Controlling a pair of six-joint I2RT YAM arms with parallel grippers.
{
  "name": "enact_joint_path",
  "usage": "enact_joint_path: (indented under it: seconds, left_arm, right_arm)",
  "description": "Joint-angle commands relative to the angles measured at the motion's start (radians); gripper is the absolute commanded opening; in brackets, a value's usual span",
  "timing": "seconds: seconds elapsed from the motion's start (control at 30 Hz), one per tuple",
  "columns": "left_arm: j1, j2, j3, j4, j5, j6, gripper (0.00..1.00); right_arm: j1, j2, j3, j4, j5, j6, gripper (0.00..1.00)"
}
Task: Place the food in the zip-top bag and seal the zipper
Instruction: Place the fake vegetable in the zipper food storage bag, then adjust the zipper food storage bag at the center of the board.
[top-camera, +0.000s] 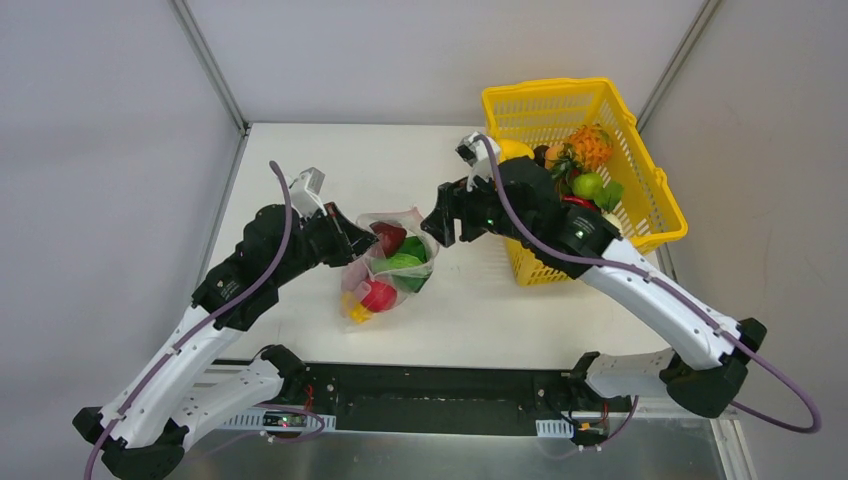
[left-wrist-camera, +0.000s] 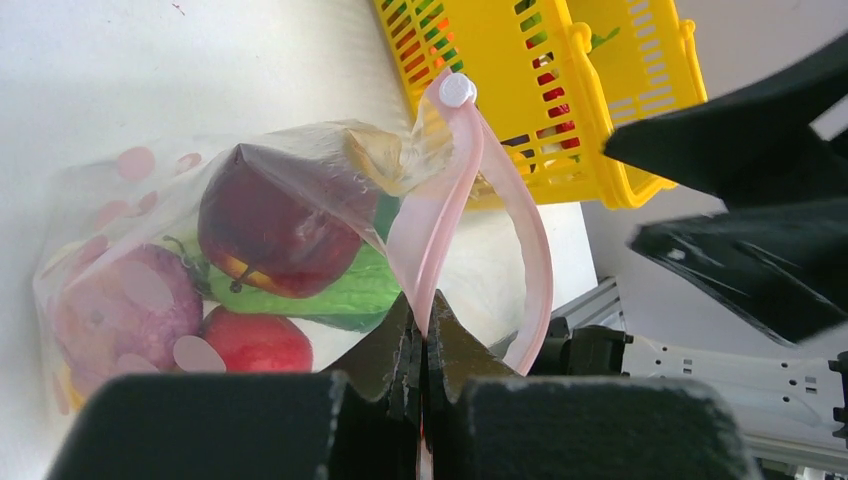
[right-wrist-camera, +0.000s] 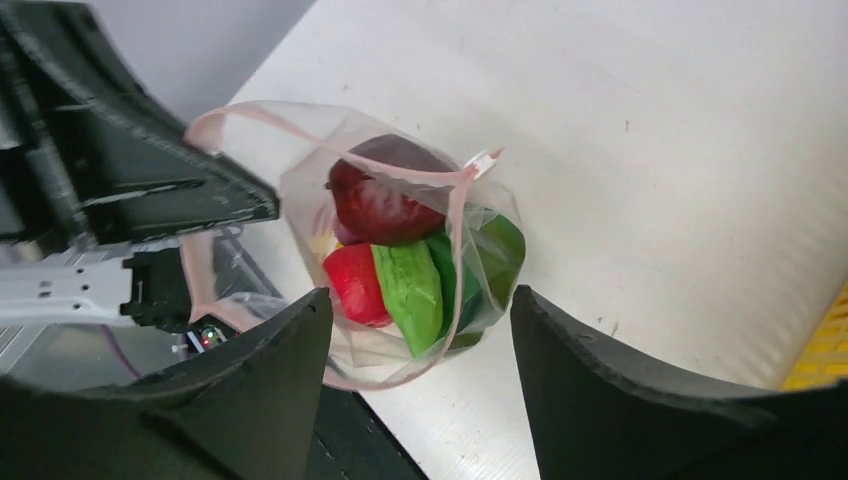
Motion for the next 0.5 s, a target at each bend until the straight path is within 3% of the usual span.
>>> enact_joint_path:
  seconds: [0.0,0.17,0.3,0.43,0.47]
  left_arm:
    - [-0.001,0.004,0.017,0.072,-0.001,-0.019,0.00]
    - [-0.001,-0.006,-0.002,0.082,-0.004,-0.030,0.00]
    - [-0.001,-0.019,-0.003,0.060,-0.015,-0.021,0.00]
    - [-0.001,-0.027,0.015,0.003,-0.045,0.016,0.00]
    - [-0.001,-0.027,0.027,-0.028,-0.057,0.035,0.00]
  right_arm:
    - [-0.004,0.120,0.051,-0.034,0.083,0.060,0.66]
    - [-0.005,0.268,0.152,-0.137,0.066,0.074,0.51]
    - [-0.004,0.277,0.165,-0.129,0.082,0.066,0.35]
    - [-0.004,0.178,0.083,0.037,0.024,0.064,0.01]
    - [-0.004,0.155,0.067,0.070,0.008,0.067,0.00]
